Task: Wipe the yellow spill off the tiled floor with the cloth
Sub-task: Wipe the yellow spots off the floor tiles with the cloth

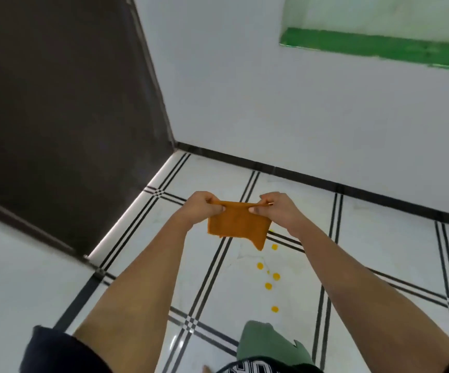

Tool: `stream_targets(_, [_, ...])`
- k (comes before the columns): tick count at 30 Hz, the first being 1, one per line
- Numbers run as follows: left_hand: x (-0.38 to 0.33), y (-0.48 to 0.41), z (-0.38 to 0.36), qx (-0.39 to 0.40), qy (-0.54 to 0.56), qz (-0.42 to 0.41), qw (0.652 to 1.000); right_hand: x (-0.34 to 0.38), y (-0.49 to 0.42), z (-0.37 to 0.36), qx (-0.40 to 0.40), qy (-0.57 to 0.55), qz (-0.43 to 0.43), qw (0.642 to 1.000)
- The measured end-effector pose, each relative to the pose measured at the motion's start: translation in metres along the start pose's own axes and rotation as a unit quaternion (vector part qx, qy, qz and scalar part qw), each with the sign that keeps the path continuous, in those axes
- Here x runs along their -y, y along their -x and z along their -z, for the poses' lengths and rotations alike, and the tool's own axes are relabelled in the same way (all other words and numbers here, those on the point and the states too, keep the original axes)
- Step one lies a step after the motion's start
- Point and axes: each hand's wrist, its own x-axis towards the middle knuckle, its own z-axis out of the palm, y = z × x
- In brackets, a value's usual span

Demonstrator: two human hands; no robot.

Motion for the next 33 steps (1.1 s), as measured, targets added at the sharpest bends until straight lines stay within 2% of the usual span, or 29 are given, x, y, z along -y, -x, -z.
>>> stream_targets(3, [-0.009, -0.049, 0.002, 0.056, 0.004, -0.019, 0.998, -0.004, -0.023, 0.006, -0.048, -0.055, -0.026, 0.997])
stream_targets(6, [-0.021, -0.104, -0.010, 0.077, -0.003, -0.032, 0.997, -0.019, -0.055, 0.010, -0.087, -0.091, -0.055, 0.990])
stream_targets(10, [-0.036, -0.192, -0.041, 0.122, -0.034, -0.039, 0.991, -0.052, -0.119, 0.018, -0.144, -0.167, -0.123, 0.967])
stream_targets(14, [-0.044, -0.269, -0.070, 0.218, -0.055, -0.023, 0.974, -0.088, -0.182, 0.030, -0.218, -0.238, -0.222, 0.920])
stream_targets(17, [-0.049, -0.332, -0.099, 0.251, -0.078, -0.020, 0.965, -0.119, -0.227, 0.041, -0.276, -0.270, -0.276, 0.880])
stream_targets(20, [-0.046, -0.392, -0.143, 0.278, -0.090, -0.022, 0.956, -0.164, -0.274, 0.048, -0.336, -0.333, -0.314, 0.823])
stream_targets(25, [-0.006, -0.515, -0.258, 0.321, -0.121, -0.034, 0.939, -0.286, -0.368, 0.038, -0.419, -0.444, -0.336, 0.717])
stream_targets(29, [0.050, -0.604, -0.354, 0.357, -0.138, -0.071, 0.921, -0.406, -0.427, 0.006, -0.480, -0.477, -0.341, 0.652])
stream_targets(31, [0.086, -0.645, -0.396, 0.360, -0.158, -0.093, 0.915, -0.468, -0.456, -0.021, -0.490, -0.419, -0.394, 0.655])
stream_targets(33, [0.125, -0.687, -0.435, 0.356, -0.185, -0.118, 0.908, -0.524, -0.490, -0.051, -0.478, -0.337, -0.436, 0.684])
